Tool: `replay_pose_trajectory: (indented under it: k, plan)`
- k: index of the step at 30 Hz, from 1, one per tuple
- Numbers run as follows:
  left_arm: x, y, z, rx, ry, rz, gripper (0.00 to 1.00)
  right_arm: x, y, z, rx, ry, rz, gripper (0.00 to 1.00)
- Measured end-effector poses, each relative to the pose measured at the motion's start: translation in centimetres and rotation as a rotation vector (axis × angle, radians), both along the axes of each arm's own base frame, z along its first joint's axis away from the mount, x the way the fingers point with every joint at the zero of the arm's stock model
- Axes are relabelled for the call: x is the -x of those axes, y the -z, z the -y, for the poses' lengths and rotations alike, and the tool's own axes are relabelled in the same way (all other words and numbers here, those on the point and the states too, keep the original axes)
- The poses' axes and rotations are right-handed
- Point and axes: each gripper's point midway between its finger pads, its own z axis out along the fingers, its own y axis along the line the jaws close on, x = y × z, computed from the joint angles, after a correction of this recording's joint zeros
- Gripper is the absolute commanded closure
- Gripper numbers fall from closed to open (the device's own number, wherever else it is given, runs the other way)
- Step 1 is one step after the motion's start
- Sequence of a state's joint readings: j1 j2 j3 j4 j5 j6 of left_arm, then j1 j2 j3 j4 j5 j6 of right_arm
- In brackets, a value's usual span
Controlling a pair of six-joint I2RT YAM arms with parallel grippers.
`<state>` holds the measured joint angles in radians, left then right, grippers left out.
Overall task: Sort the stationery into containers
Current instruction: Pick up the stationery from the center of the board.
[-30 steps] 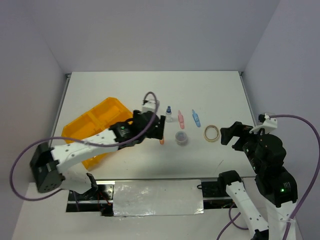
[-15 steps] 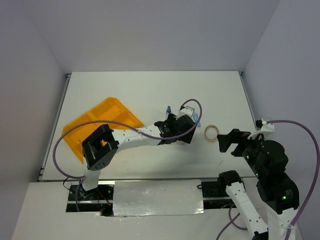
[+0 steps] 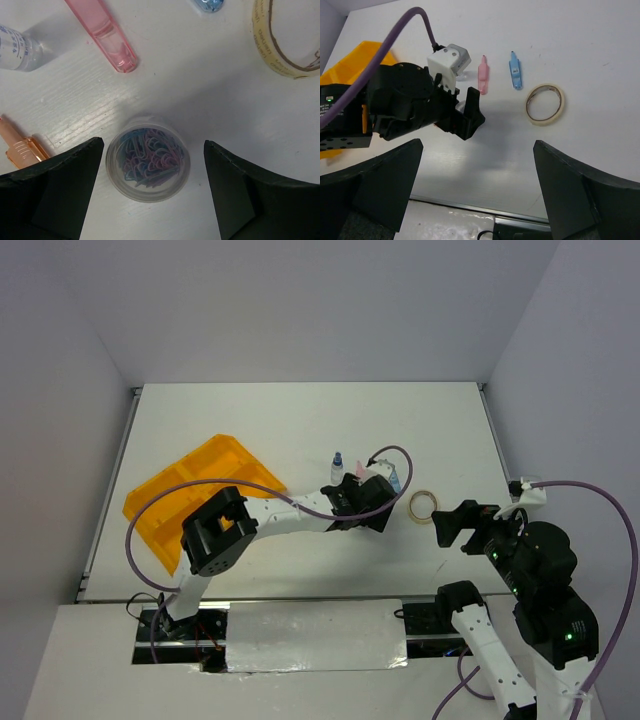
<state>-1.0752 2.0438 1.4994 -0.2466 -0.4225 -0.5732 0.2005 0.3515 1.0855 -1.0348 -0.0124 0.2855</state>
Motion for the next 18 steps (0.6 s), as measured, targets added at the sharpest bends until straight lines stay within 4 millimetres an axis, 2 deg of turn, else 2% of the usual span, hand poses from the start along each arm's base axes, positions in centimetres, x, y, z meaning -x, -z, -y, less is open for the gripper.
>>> replay_pose_trajectory:
  k: [2,5,6,7,9,10,15,16,18]
  plan:
    - [0.0,0.6,-0.1,-0.010,-0.003,-0.007,0.16,0.0,0.0,0.0,0.000,-0.003,0.000,0.00]
    - [0.1,1.1,-0.3,-0.024,-0.005,-0.013,0.23,0.0,0.1,-0.1,0.003,-0.005,-0.002,0.00]
    - [0.1,1.2,-0.3,-0.026,-0.006,-0.012,0.29,0.0,0.2,-0.1,0.004,-0.005,-0.004,0.00]
    - [0.1,1.1,-0.3,-0.025,-0.008,-0.011,0.46,0.0,0.3,-0.1,0.005,-0.005,-0.005,0.00]
    - [0.0,1.1,-0.4,-0.029,-0.009,-0.006,0.63,0.0,0.3,0.0,0.007,-0.006,-0.005,0.00]
    - [0.0,1.2,-0.5,-0.030,-0.011,-0.006,0.78,-0.1,0.3,0.0,0.007,-0.006,-0.005,0.00]
    - [0.8,0.3,-1.9,-0.051,-0.013,-0.012,0.94,-0.1,0.3,0.0,0.011,-0.007,-0.004,0.00]
    - [1.1,-0.4,-2.5,-0.056,-0.016,-0.012,0.95,0.0,0.3,0.0,0.012,-0.007,-0.004,0.00]
    - [1.4,-3.4,-4.0,-0.056,-0.036,0.015,0.94,-0.1,0.3,0.0,0.013,-0.008,-0.003,0.00]
